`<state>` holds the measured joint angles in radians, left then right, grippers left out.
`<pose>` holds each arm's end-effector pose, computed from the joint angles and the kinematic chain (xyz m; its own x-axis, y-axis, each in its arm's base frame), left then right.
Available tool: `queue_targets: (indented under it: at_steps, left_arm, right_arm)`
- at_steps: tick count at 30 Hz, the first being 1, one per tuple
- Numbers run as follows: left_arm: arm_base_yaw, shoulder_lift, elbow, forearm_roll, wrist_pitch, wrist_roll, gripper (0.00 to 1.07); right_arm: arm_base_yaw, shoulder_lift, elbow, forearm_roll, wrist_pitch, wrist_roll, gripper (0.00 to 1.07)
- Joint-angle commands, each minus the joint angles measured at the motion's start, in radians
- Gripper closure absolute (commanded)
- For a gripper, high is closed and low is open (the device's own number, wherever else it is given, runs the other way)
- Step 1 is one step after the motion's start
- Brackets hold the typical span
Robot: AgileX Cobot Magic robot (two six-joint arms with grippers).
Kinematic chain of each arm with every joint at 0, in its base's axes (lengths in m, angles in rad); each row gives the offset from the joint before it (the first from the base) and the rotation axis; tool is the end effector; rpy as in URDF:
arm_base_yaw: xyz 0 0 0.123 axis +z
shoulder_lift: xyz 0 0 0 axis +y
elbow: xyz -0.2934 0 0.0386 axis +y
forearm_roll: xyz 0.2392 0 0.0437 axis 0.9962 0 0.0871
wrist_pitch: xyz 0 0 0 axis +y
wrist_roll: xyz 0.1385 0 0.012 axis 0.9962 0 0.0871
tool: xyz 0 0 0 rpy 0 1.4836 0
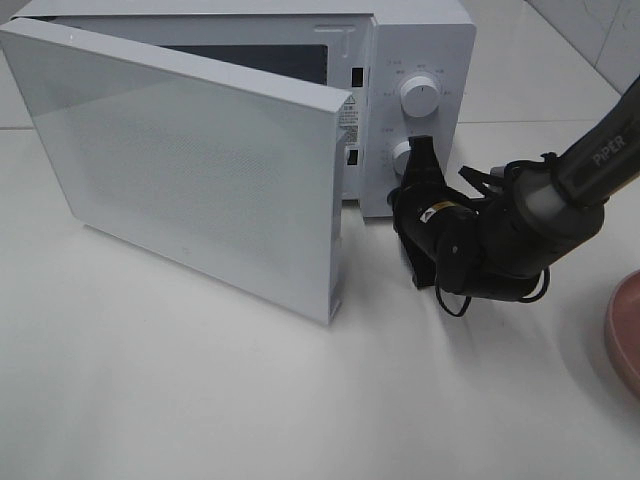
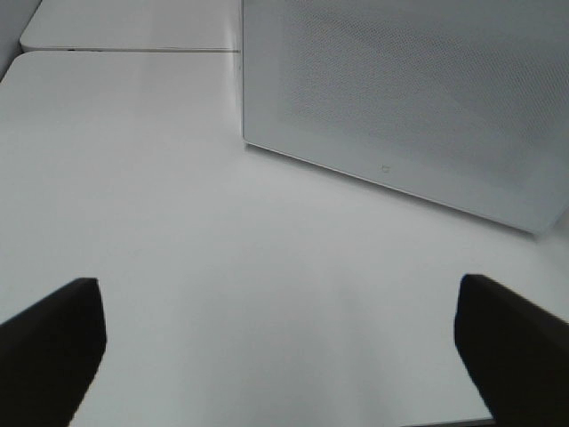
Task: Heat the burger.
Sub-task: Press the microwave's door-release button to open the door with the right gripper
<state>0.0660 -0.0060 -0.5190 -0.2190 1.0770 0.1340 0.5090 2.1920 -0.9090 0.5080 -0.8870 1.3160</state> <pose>0.0157 -0.0256 0.2575 -0.4349 -0.0003 -0.9005 0.1194 0.9912 -0.0580 0.4025 0.1646 0.0748 -0.1178 0.9912 -0.0603 0.3313 0.0965 0.9386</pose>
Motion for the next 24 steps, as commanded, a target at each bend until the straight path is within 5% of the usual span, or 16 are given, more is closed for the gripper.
queue_targets:
  at_steps: [1,24]
  left_arm:
    - [0.0,-0.016,0.004,-0.005,-0.009,-0.002,0.07]
    - [0.0,-0.016,0.004,-0.005,-0.009,-0.002,0.07]
  right_arm:
    - [-0.053,-0.013,-0.078,-0.003,-0.252,-0.008,1.07]
    - [-0.05,-0.142,0.096,-0.12,0.076,0.034,1.07]
